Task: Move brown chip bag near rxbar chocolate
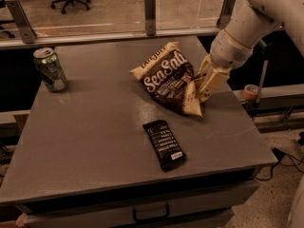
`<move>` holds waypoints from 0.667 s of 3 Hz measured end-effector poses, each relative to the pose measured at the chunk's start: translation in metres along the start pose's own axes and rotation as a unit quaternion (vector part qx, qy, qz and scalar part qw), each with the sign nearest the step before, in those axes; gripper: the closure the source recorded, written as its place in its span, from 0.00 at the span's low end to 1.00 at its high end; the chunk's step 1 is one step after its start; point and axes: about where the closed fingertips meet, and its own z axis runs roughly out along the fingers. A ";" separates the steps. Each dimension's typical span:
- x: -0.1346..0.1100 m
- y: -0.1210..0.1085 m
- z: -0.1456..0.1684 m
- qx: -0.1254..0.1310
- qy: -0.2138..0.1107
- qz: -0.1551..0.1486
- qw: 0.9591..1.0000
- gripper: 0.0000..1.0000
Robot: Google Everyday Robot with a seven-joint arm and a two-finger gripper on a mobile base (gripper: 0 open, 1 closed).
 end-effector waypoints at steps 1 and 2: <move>0.003 0.015 0.005 -0.018 0.006 -0.013 1.000 0.34; -0.004 0.022 0.004 -0.026 0.007 -0.026 0.999 0.11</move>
Offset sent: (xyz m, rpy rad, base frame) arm -0.0498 0.0011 0.0037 -0.0493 0.0812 0.1247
